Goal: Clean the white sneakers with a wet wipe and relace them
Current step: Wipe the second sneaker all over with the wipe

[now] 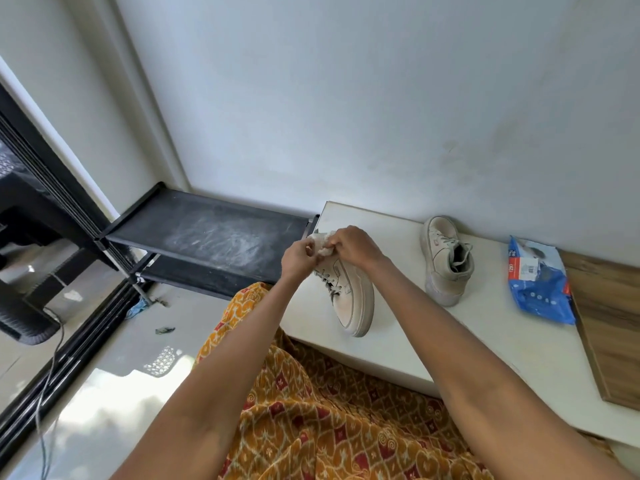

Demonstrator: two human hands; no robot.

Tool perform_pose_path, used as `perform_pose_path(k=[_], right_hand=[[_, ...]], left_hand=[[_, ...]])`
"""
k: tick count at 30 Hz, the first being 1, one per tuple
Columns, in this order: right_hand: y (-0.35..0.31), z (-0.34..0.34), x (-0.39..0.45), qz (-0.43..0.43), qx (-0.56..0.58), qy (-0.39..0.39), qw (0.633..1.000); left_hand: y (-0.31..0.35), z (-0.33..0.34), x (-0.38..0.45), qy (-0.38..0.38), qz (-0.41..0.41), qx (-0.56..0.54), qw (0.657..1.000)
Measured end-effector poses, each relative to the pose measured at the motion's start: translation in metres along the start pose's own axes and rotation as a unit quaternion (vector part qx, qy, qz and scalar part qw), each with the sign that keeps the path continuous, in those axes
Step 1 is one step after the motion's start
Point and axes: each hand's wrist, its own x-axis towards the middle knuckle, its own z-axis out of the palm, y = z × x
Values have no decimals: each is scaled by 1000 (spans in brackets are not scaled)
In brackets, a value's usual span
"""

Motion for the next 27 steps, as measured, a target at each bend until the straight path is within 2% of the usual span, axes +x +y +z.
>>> perform_pose_path(k=[4,8,15,21,27], right_hand=[[8,-3,-25,-53,-27,4,998],[21,4,-51,-82,-35,57,994],[37,8,-87,-88,-27,113,989],[29,22,-113,-71,31,176,981],[31,25,-144,-67,50,198,977]], left_hand=[[4,-1,1,0,-20,13,1000],[15,3,2,1,-19,-11,1000],[33,7,5,-17,-4,5,1000],[35,8,3,0,-7,33,999],[48,12,3,-2,-16,35,999]])
